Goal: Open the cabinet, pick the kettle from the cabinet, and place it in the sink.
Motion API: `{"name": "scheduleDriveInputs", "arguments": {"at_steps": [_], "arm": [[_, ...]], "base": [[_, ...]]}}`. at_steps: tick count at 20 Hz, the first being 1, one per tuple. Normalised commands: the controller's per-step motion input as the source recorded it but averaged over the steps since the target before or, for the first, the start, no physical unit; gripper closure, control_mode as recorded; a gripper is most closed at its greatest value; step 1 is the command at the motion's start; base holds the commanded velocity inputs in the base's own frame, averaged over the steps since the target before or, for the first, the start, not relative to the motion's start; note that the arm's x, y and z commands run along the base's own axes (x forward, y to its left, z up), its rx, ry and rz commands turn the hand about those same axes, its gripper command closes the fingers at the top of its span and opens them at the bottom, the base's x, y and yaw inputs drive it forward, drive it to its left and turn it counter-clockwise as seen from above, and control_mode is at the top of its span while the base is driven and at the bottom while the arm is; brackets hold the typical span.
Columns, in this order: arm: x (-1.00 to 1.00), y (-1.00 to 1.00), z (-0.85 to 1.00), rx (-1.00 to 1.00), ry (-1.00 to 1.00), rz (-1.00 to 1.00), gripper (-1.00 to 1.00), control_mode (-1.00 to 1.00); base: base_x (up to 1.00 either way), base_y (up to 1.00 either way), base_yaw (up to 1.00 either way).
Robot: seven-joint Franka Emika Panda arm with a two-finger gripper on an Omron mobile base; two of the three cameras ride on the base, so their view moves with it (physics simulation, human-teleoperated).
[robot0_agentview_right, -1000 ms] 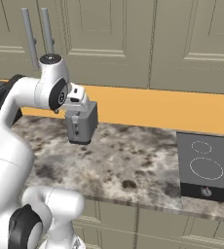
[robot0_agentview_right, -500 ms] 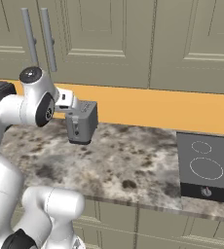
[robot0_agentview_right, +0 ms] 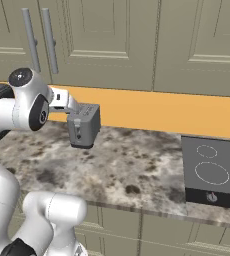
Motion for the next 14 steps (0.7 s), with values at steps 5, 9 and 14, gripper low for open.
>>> {"name": "scheduleDriveInputs", "arguments": {"at_steps": [5, 9, 14], "arm": [[-0.04, 0.06, 0.20, -0.01, -0.17, 0.00, -1.00, -1.00], [-0.01, 0.05, 0.19, 0.00, -0.14, 0.00, -1.00, -1.00], [0.00, 0.02, 0.19, 0.00, -0.13, 0.00, -1.00, -1.00]], "base": [[0.00, 0.00, 0.00], [0.00, 0.00, 0.00], [0.00, 0.00, 0.00]]}}
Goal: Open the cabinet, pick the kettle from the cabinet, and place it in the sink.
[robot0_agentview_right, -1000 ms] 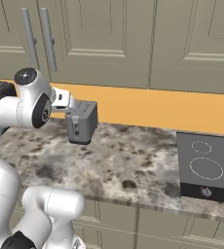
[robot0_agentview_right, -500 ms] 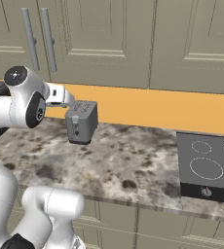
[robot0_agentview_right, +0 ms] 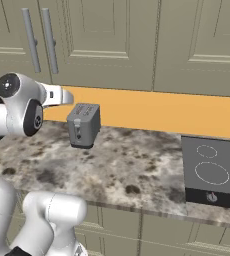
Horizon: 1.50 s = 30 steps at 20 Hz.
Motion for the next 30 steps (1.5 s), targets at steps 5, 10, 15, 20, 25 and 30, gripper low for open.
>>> {"name": "scheduleDriveInputs", "arguments": {"at_steps": [5, 10, 15, 20, 25, 30], "arm": [[0.00, 0.00, 0.23, 0.00, -0.03, 0.00, -1.00, -1.00], [0.00, 0.01, 0.23, 0.00, 0.00, 0.00, -1.00, -1.00], [0.00, 0.02, 0.22, 0.00, 0.00, 0.00, -1.00, -1.00], [0.00, 0.03, 0.22, 0.00, 0.00, 0.00, -1.00, -1.00], [-0.01, 0.03, 0.19, 0.00, 0.00, 0.00, -1.00, -1.00], [-0.04, 0.01, 0.19, 0.00, -0.02, 0.00, -1.00, -1.00]], "base": [[0.00, 0.00, 0.00], [0.00, 0.00, 0.00], [0.00, 0.00, 0.00], [0.00, 0.00, 0.00], [0.00, 0.00, 0.00], [0.00, 0.00, 0.00]]}}
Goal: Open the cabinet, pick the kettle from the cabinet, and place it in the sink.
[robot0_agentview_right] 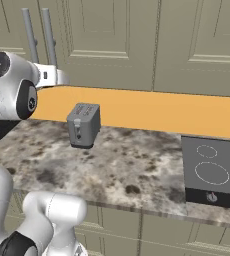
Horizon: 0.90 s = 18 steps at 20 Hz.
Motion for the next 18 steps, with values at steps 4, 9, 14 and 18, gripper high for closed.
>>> {"name": "scheduleDriveInputs", "arguments": {"at_steps": [4, 9, 14, 18], "arm": [[-0.05, 0.00, 0.21, 0.00, -0.04, 0.00, -1.00, -1.00], [0.00, 0.09, 0.25, 0.00, -0.02, 0.00, -1.00, -1.00], [0.01, 0.14, 0.24, 0.00, 0.02, 0.00, -1.00, -1.00], [0.08, 0.14, 0.18, 0.00, 0.05, 0.00, -1.00, -1.00]], "base": [[0.00, 0.00, 0.00], [0.00, 0.00, 0.00], [0.00, 0.00, 0.00], [0.00, 0.00, 0.00]]}}
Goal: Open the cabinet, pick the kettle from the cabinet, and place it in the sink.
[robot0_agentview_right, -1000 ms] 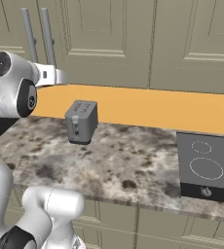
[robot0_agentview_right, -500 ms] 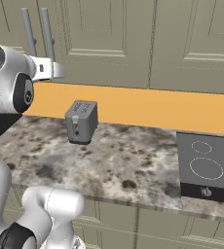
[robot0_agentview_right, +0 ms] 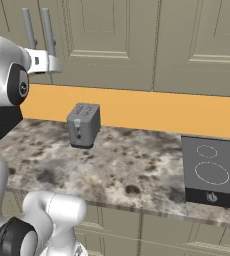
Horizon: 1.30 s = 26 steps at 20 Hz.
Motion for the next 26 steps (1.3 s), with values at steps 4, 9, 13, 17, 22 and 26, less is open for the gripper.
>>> {"name": "scheduleDriveInputs", "arguments": {"at_steps": [4, 9, 13, 17, 22, 26], "arm": [[0.15, 0.02, 0.19, 0.00, 0.00, 0.00, -1.00, -1.00], [0.24, 0.03, 0.16, 0.00, -0.01, 0.00, -1.00, -1.00], [0.19, -0.01, 0.08, 0.00, -0.03, 0.00, -1.00, -1.00], [0.28, -0.08, 0.05, 0.01, 0.00, 0.00, -1.00, -1.00], [0.29, -0.03, 0.04, 0.01, -0.04, 0.00, -1.00, -1.00], [0.26, 0.00, 0.04, 0.00, -0.08, 0.00, -1.00, -1.00]], "base": [[0.00, 0.00, 0.00], [0.00, 0.00, 0.00], [0.00, 0.00, 0.00], [0.00, 0.00, 0.00], [0.00, 0.00, 0.00], [0.00, 0.00, 0.00]]}}
